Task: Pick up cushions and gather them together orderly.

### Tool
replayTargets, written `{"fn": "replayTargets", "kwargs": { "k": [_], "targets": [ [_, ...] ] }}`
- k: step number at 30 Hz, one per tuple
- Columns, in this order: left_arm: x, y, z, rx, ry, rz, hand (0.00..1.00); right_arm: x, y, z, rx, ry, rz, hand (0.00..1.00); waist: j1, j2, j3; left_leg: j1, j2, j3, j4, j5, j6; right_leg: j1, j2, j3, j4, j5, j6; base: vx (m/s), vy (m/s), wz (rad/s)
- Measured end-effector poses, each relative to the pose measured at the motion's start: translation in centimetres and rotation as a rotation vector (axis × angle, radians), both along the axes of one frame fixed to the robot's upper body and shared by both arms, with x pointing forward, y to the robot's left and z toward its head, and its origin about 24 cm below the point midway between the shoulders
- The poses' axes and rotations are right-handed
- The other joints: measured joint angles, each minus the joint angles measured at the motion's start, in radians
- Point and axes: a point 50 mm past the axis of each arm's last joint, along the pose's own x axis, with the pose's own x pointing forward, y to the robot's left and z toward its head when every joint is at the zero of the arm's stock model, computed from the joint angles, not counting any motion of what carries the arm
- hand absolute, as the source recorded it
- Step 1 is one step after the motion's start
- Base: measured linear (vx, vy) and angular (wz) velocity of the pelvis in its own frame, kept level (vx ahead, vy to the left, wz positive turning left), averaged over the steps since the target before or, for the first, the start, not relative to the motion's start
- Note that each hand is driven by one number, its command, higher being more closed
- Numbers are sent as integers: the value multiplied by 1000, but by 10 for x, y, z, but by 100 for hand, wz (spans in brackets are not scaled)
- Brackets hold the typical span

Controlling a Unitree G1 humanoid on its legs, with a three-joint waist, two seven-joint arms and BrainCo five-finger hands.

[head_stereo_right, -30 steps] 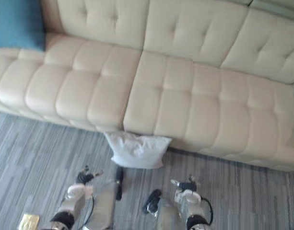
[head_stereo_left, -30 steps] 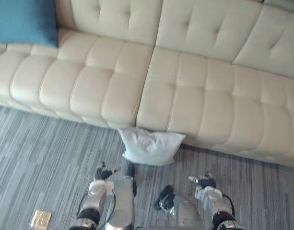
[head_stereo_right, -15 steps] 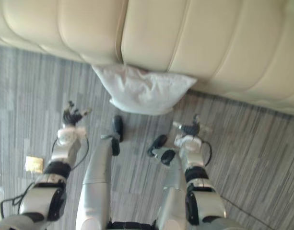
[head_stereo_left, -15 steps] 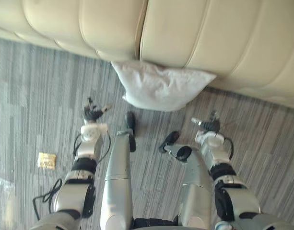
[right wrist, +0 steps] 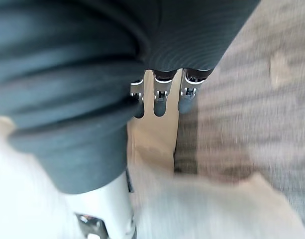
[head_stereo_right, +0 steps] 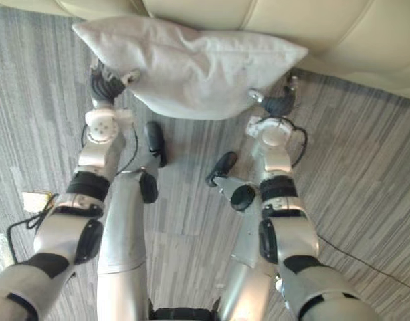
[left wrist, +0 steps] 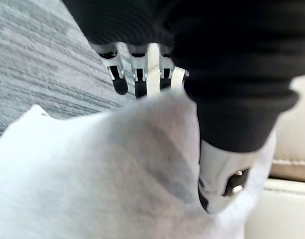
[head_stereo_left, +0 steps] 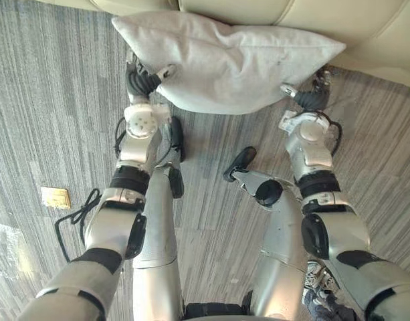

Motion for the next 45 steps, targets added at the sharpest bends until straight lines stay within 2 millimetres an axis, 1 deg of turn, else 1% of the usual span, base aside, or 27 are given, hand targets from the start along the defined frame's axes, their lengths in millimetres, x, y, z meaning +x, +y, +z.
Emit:
{"fn": "replayTargets", "kwargs": {
  "k": [2, 4, 9, 10, 12, 15, 17, 18, 19, 20, 22, 23, 24, 25, 26, 27, 29, 30, 32, 34, 37, 38, 40, 41, 42, 43, 45],
  "targets": [
    [-1, -8, 2, -28, -8, 3, 100, 1, 15, 6, 7, -14, 31, 100, -1, 0, 0, 2, 0, 0, -1, 0, 0, 0, 0, 3, 5, -4, 0, -73, 14, 4],
    [-2, -10, 4, -42, -16, 17, 100, 1, 21, 5, 32, -11, 28, 100, -1, 0, 0, 2, 0, -1, -4, 1, -2, -1, 0, 3, 7, -6, 1, -75, 15, 5],
    [-8, -9, 14, -80, -63, 40, 100, -3, 17, 7, 57, -36, 8, 100, -2, 1, -1, 22, -2, 3, -19, 14, -9, 4, 3, 12, 6, -3, -2, -80, 11, 1],
    [-10, -8, 16, -86, -77, 44, 100, -6, 17, 5, 54, -47, 14, 100, -2, 1, -1, 38, -2, 4, -22, 21, -12, 17, 6, 14, 0, -1, -6, -61, -4, 0],
    [-14, -7, 11, -86, -83, 49, 100, -12, 21, -5, 45, -42, 34, 100, -3, 1, -1, 92, 1, 5, -44, 24, -16, 69, 17, 13, -22, 2, -11, -65, -4, -2],
    [-24, -11, -5, -72, -96, 24, 100, -25, 22, -24, 44, -58, 50, 100, -3, 1, -3, 217, 2, 7, -111, 30, -29, 185, 41, 11, -86, 10, -12, -56, -14, -4],
    [-33, -15, -12, -67, -114, 0, 100, -37, 21, -30, 51, -87, 55, 100, -3, 2, -4, 301, 3, 14, -154, 36, -39, 263, 57, 6, -133, 16, -11, -37, -43, -5],
    [-39, -18, -21, -62, -108, -15, 100, -45, 20, -38, 54, -92, 57, 100, -2, 1, -7, 355, 4, 20, -186, 38, -42, 312, 66, 5, -163, 18, -6, -11, -66, -7],
    [-44, -21, -36, -68, -86, -26, 100, -53, 19, -51, 47, -80, 56, 100, -2, 3, -49, 380, 5, 22, -207, 38, -43, 336, 73, 3, -188, 21, 1, 28, -79, -10],
    [-53, -25, -53, -86, -56, -43, 100, -65, 15, -66, 45, -68, 43, 100, -4, 3, -92, 422, 3, 31, -228, 39, -48, 375, 77, 1, -212, 29, -2, 49, -66, -10],
    [-62, -31, -66, -93, -36, -65, 100, -78, 12, -79, 61, -57, 33, 100, -5, 3, -92, 500, 5, 33, -242, 37, -51, 455, 86, 0, -241, 31, -3, 88, -70, -6],
    [-71, -36, -78, -102, -14, -82, 100, -92, 8, -90, 51, -46, 19, 100, -5, 2, -93, 579, -1, 33, -266, 35, -53, 535, 89, -4, -269, 31, -2, 87, -77, -1],
    [-73, -36, -81, -104, -9, -85, 100, -96, 8, -92, 47, -43, 17, 100, -6, 2, -93, 600, -2, 34, -273, 33, -56, 555, 91, -4, -277, 30, -1, 96, -76, -2],
    [-82, -37, -89, -106, 3, -92, 100, -107, 7, -100, 34, -36, 17, 100, -6, 2, -94, 665, -7, 36, -305, 27, -61, 615, 99, -3, -306, 32, 8, 115, -73, -6],
    [-94, -35, -105, -119, 37, -94, 100, -121, 6, -112, 14, -9, 32, 100, -7, 2, -120, 737, -8, 49, -346, 28, -62, 681, 105, -4, -345, 36, 14, 97, -57, -7],
    [-98, -34, -110, -122, 51, -94, 100, -126, 6, -116, 6, 1, 37, 100, -7, 2, -136, 753, -9, 54, -357, 27, -63, 693, 106, -4, -355, 36, 18, 103, -41, -7],
    [-116, -30, -135, -129, 122, -93, 100, -143, 7, -136, -21, 67, 64, 100, -5, 4, -190, 846, -12, 66, -411, 25, -69, 781, 121, -3, -414, 40, 33, 135, -29, -8],
    [-123, -29, -143, -131, 142, -94, 100, -150, 7, -142, -28, 91, 71, 100, -4, 4, -203, 883, -13, 70, -432, 24, -73, 816, 125, -7, -434, 41, 35, 151, -29, -5],
    [-144, -27, -165, -138, 212, -101, 100, -173, 7, -162, -56, 169, 89, 100, -5, 4, -273, 979, -24, 76, -513, 31, -85, 902, 139, -11, -502, 46, 47, 157, -32, -1],
    [-154, -26, -177, -137, 252, -102, 100, -181, 7, -171, -72, 208, 101, 100, -6, 7, -311, 1034, -38, 76, -578, 47, -94, 939, 145, -8, -541, 51, 56, 146, -26, -1],
    [-168, -21, -194, -119, 320, -108, 100, -190, 6, -181, -101, 256, 126, 100, -11, 26, -361, 1136, -47, 84, -703, 90, -102, 1023, 180, -8, -649, 86, 60, 166, -18, -8],
    [-173, -21, -199, -124, 343, -113, 100, -192, 5, -184, -106, 268, 134, 100, -17, 36, -375, 1164, -45, 81, -720, 92, -103, 1063, 196, -13, -684, 98, 58, 164, -20, -7],
    [-178, -20, -204, -133, 366, -121, 100, -193, 5, -188, -109, 284, 142, 100, -20, 34, -378, 1197, -46, 74, -712, 91, -102, 1113, 204, -13, -717, 104, 59, 140, -23, -4],
    [-181, -21, -208, -133, 384, -130, 100, -194, 3, -192, -113, 300, 143, 100, -22, 33, -379, 1208, -46, 69, -670, 77, -96, 1156, 206, -14, -738, 105, 60, 150, -23, -1],
    [-183, -21, -209, -133, 388, -134, 100, -194, 3, -193, -116, 305, 144, 100, -22, 34, -379, 1205, -44, 67, -641, 64, -93, 1167, 205, -13, -742, 105, 61, 82, 0, -1],
    [-185, -21, -211, -135, 398, -135, 100, -194, 2, -196, -125, 317, 149, 100, -21, 36, -378, 1186, -37, 57, -562, 44, -86, 1191, 206, -13, -750, 105, 61, 59, 32, -4],
    [-186, -21, -216, -159, 420, -145, 100, -195, -3, -201, -153, 342, 158, 100, -18, 40, -379, 1117, -13, 57, -360, 38, -87, 1232, 207, -10, -768, 104, 62, 48, 61, -11]
  ]
}}
